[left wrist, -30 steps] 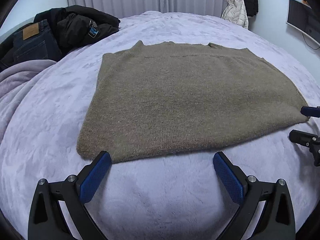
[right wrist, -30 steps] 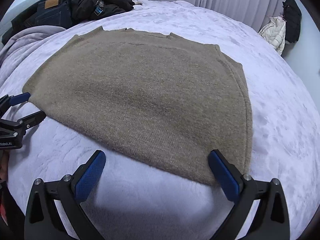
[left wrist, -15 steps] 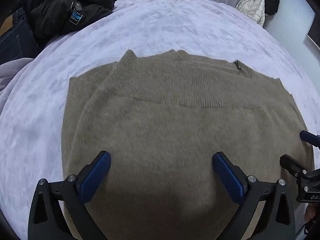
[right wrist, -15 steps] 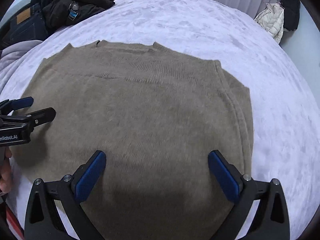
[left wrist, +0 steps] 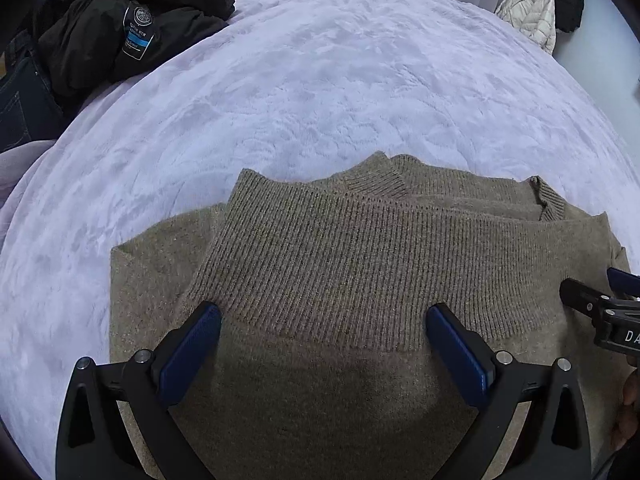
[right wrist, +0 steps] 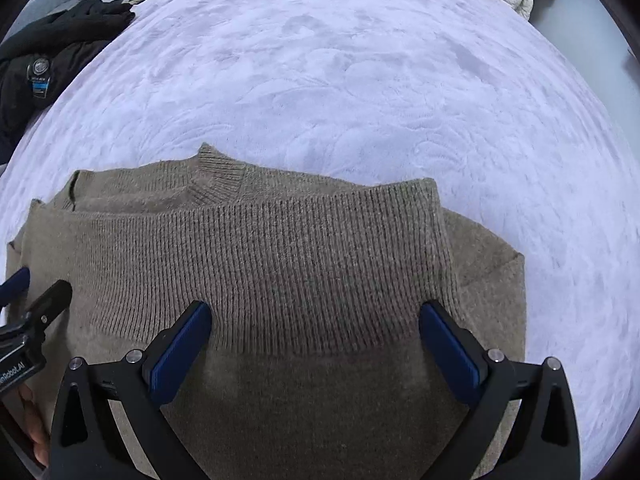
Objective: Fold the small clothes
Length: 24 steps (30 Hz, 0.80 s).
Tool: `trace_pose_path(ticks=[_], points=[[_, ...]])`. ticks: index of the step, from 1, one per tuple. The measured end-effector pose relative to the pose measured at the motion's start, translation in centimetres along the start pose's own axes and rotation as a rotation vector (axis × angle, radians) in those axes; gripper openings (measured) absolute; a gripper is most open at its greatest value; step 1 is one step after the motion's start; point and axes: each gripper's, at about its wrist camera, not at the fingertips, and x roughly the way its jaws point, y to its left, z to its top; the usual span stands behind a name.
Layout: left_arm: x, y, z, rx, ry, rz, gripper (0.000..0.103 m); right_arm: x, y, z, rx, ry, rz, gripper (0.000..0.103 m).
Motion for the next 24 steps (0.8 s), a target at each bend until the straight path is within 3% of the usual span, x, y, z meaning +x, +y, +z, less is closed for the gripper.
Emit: trace_pose_path(ticks=[3,5,7,10,12,14,16,17,20,24], points=[[-2.3,0.1,0.8,-0.051,-0.049,-0.073,0.103,-1.1,0.4,0.0,0.023,0.006,-0.025,0.103],[-3.3,-0.4,1.4,-0.058,-0.108,-0.086,0.103,-2.6,1.0,0.2,0.053,-0.062,-0.004,0.103],[-2.1,-1.1,2.4,-0.048,-0.073,-0.048,0.102,-3.2,2.6,0.5,0.043,-0.095,-0.006,0.103],[1.5,0.0,2.6,-0.07,0.026,0.0,0.102,-0.8,4.5,1.0,0.017,-0.013,-0.054,0.102],[1.1,0.8,2.1,-0.06,-0.012,-0.049,0.102,-0.3,4.5,0.8,-0.013,-0.053,-0.063,0.102],[0.8,1.5,1.7,-0.026,-0.025,-0.019,0.102,-0.6,3.6,0.5,-0.006,-0.074,-0.037,0.102],[0.7,2.4,1.4,-0.029,-0.017,-0.059,0.102,-0.8,1.6,0.5,0.031,-0.079,-0.028,0.102],[0.3,2.8,1.4,-0.042,-0.014,-0.069,0.102,-0.7,0.4,0.7,0.055,-0.07,-0.059,0.102],[-2.5,3.1,0.3,-0.096,-0.05,-0.075,0.102,-1.8,-1.7,0.3,0.124,-0.063,0.014,0.102],[-6.3,2.0,-3.1,-0.062,-0.111,-0.077,0.102,-6.4,-0.1,-2.9,0.051,-0.173,-0.023,0.102]])
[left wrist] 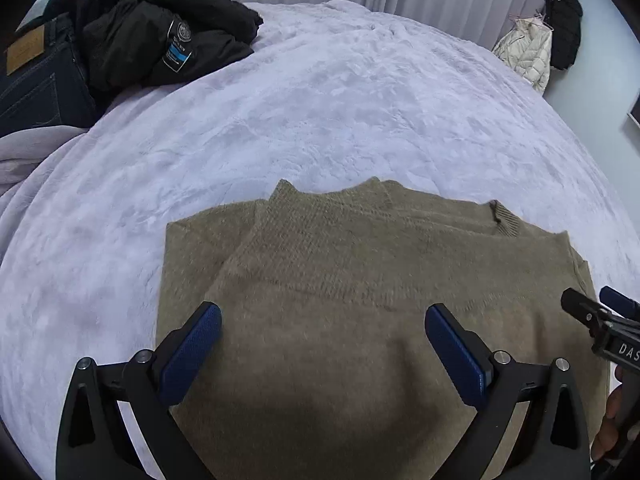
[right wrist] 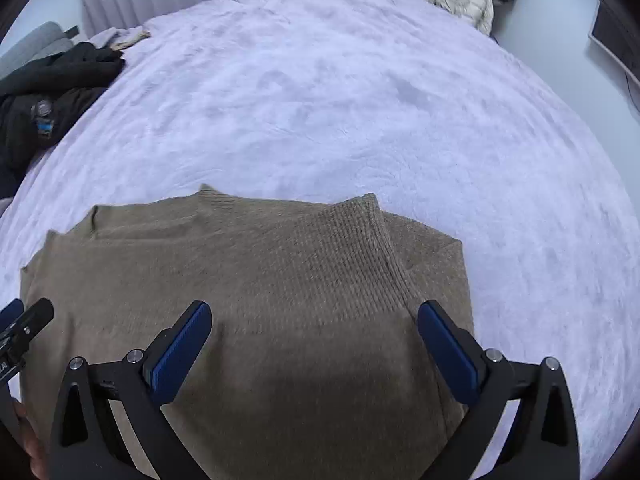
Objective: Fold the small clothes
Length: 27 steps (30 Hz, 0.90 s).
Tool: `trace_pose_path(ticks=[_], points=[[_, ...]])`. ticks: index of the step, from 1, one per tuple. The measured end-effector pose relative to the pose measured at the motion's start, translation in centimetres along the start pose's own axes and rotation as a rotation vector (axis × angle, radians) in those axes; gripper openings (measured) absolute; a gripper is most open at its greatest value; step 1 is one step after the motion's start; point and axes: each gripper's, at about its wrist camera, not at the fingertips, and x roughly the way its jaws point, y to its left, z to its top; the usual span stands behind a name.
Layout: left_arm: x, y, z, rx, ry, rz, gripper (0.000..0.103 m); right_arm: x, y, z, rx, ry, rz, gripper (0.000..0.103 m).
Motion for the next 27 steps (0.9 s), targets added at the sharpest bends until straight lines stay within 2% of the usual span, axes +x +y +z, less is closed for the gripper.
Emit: trace_pose_path(ticks=[2,4,6,8,11,18,23,27], points=[[-1.3,-0.3,-1.7,0.024,-0.014,-0.008,0.102,-1.9,1.6,-2.2,-0.064,-0.024,0.042,0.102],[-1.6,-0.2,-3.3,0.034,-0.021,0.021,0.102,-2.8,3.0,-4.5,-0.125,-0.023,0.057,0.102],[-0.7,0.3,-4.2,0.028,0.005,0.055,0.102,-2.6,3.9,-6.6,-0.183,-0.01,0.04,0.102],[0.1,1.4,-5.4,0.006,0.047,0.056,0.102,-1.9,4.7,-8.4,-0.223,0.014,0.005,0.102],[-0.5,2.3,-6.9,0.004,0.02,0.03,0.102,-2.6,3.6,-10.7,-0.214,-0.034,0.017,0.102],[-1.8,2.1,-8.9,0.026,-0.012,0.038,0.102,-3.3,1.6,-12.8,-0.209,-0.053,0.057,0.102],[-2.2,3.0,-10.5,0.017,-0.021,0.008,0.102,-3.3,1.5,-13.6,-0.246,-0.047,0.03,0.102],[-2.6,2.9,-11.8,0.036,-0.037,0.02,0.102,-3.3,0.5,-14.4,-0.204,-0.046,0.06,0.102]])
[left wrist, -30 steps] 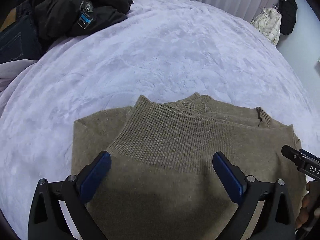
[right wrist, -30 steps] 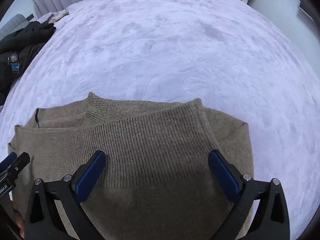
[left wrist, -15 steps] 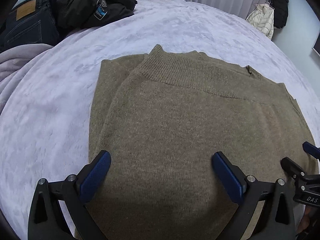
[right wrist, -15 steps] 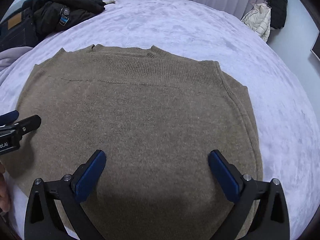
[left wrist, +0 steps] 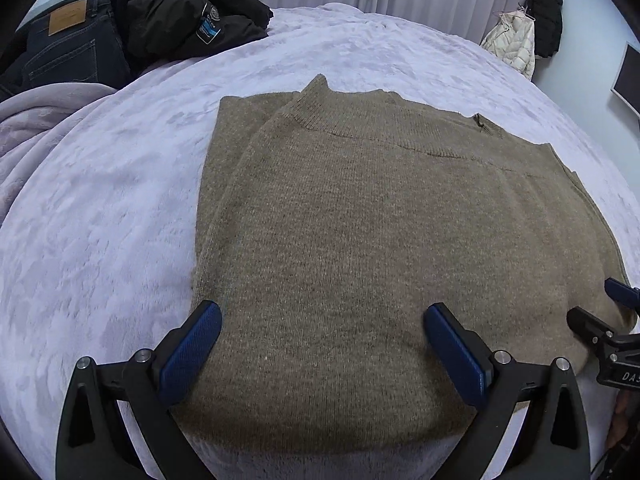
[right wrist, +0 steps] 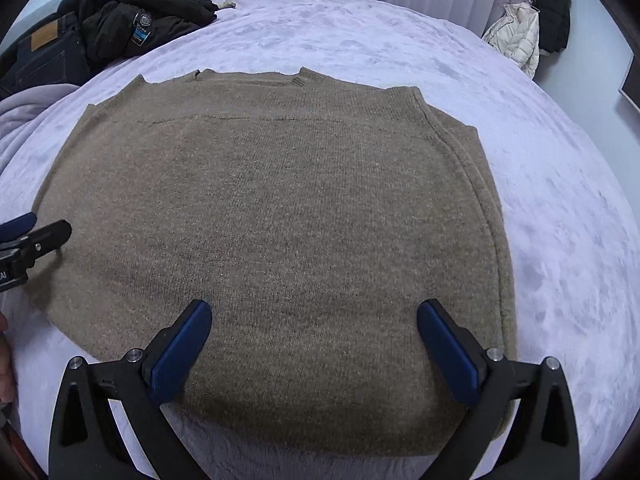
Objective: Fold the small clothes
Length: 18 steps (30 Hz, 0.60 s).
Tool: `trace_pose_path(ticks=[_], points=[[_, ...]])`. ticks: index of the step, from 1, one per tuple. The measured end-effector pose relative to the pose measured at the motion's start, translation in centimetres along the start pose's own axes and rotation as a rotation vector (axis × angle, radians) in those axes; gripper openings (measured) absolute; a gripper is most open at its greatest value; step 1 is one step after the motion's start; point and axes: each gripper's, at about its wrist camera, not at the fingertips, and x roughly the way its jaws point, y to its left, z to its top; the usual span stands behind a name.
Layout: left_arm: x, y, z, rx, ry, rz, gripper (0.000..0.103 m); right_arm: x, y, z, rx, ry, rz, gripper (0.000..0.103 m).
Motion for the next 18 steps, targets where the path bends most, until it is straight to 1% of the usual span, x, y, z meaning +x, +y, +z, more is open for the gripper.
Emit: trace_pose_path(ticks=[2,6,10,12,13,14,15,17,18], points=[[-0.2,-0.2,-0.6,0.023,-0.002,0.014,0.102,-0.1,-0.2,-0.3,0.004,-0.009,0.005,0.102],[-0.6,-0.4,-1.0,0.032,-0.007,0.019,0.102,-0.2,-0.3,-0.8,-0.011,-0.018,0.018,0.102],[-1.3,-0.2,-1.0,0.026,-0.013,0.021,0.102,-0.9,-0.2,-0.7,-0.029,0.002,0.022,0.102],[-2.4,0.1,-1.0,0.014,-0.053,0.031,0.102,-2.1,-0.1,-0.4,-0.018,-0.006,0.042,0.103],[-3.0,0.4,-0.9,0.007,-0.08,0.038,0.102,-3.1,0.1,-0.1,-0.014,-0.04,0.066,0.103],[-3.4,1.0,-0.7,-0.006,-0.103,0.048,0.102,-3.8,0.4,0.2,-0.018,-0.072,0.071,0.103],[-3.5,1.6,-0.5,-0.026,-0.106,0.047,0.102,-4.4,0.8,0.7,-0.027,-0.098,0.062,0.103],[-2.9,3.4,0.2,-0.092,-0.07,0.024,0.102,-4.4,1.9,2.1,-0.053,-0.117,0.048,0.103],[-2.4,4.2,0.5,-0.119,-0.044,0.025,0.102,-4.1,2.4,2.8,-0.064,-0.112,0.047,0.103]])
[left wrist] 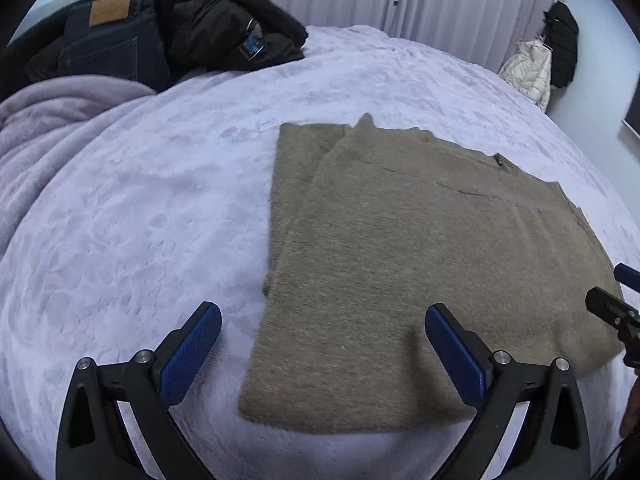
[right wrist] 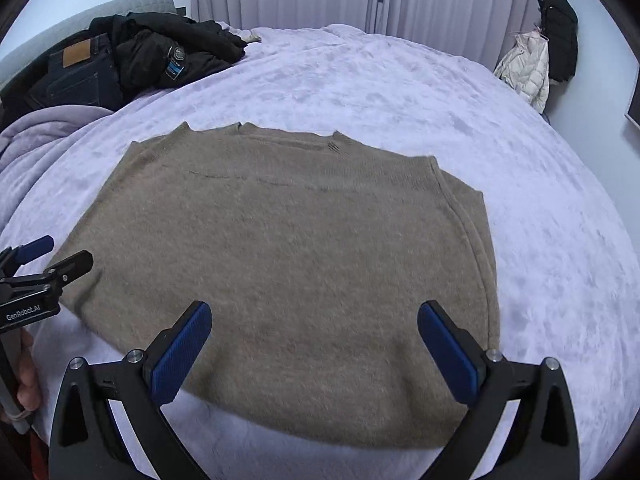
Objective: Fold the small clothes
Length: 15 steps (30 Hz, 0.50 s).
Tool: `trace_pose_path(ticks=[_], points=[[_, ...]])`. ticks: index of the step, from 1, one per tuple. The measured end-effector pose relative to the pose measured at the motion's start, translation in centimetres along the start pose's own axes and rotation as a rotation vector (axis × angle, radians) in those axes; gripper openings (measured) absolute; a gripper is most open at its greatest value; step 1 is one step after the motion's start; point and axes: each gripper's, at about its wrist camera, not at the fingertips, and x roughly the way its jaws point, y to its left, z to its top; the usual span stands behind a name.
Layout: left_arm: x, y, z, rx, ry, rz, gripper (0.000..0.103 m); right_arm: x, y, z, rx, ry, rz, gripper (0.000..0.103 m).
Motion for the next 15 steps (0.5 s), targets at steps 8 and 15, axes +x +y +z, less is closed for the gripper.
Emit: trace_pose_path(ticks=[8,15], points=[[2.8,2.5,1.4,-0.035,0.11,0.007,0.102,7.1,3.1,1.6,-0.014,0.075,-0.003,0.103],[5.1,2.1,4.3,-0.043,0.165,-0.114,0.102,6.6,3.0,0.4,0.005,-0.016,0.009,0.103]])
